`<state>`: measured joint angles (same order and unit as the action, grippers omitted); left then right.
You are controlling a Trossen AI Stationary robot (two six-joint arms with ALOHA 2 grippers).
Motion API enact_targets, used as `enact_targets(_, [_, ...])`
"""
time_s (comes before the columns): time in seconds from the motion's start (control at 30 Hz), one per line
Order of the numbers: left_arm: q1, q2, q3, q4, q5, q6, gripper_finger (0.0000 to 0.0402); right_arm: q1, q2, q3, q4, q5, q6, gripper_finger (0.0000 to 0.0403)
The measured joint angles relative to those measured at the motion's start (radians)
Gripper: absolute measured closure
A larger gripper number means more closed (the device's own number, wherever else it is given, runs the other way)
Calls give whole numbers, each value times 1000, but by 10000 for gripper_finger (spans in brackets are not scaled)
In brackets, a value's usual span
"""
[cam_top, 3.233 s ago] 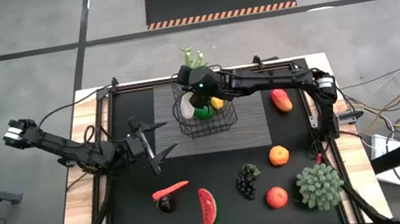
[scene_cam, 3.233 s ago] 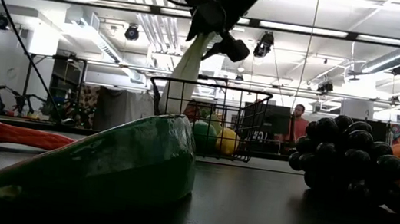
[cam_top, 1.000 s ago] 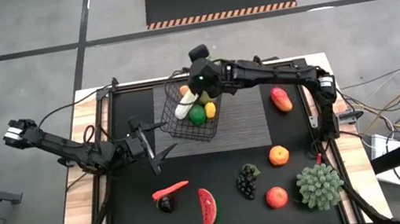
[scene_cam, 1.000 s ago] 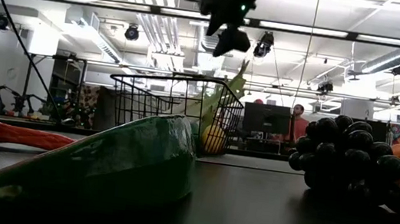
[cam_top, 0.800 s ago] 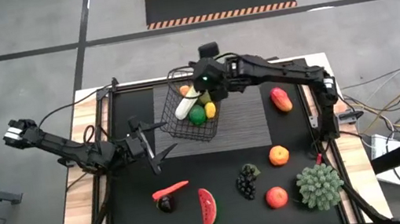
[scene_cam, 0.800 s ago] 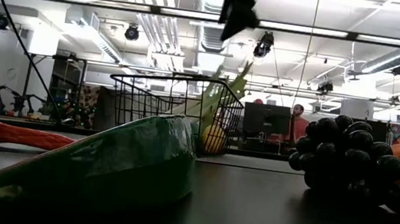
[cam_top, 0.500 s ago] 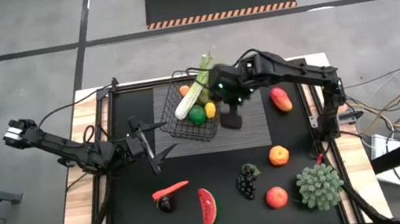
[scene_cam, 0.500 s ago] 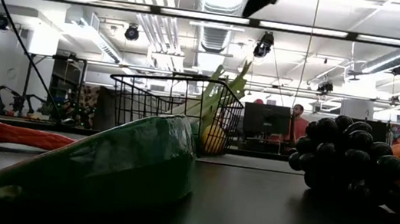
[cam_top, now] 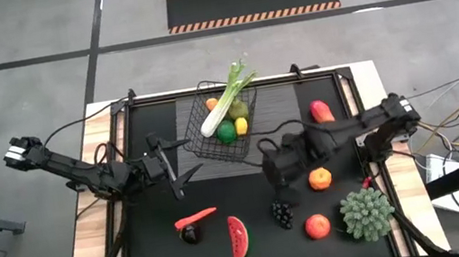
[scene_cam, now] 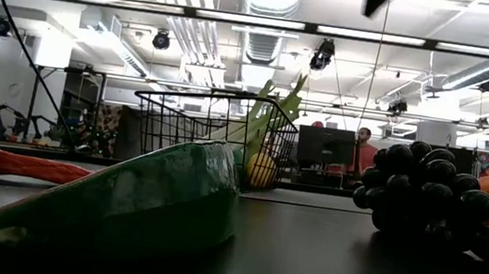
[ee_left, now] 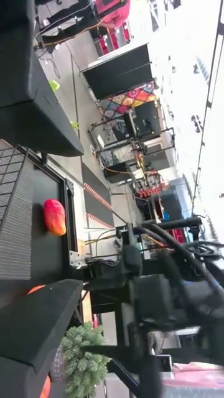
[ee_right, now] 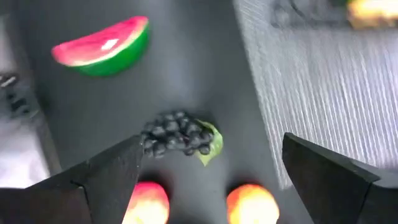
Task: Build produce basket
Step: Put the orange into the wire basket
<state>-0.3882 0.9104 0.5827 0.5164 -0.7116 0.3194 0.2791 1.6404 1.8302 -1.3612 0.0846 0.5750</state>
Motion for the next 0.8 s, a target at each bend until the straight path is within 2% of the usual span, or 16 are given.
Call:
enact_targets(0.2, [0, 0, 0, 4, 0, -2, 79, 54, -48, -200, -70, 32, 341, 38])
enact_targets(0.4, [0, 0, 0, 6, 0, -1, 79, 57, -141, -433, -67, -9, 548, 38])
enact_targets(0.5, [0, 0, 0, 6, 0, 1, 79, 57, -186, -541, -50, -48, 601, 38])
enact_targets(0.8, [0, 0, 0, 6, 0, 2, 79, 46, -266, -795, 205, -110, 630, 38])
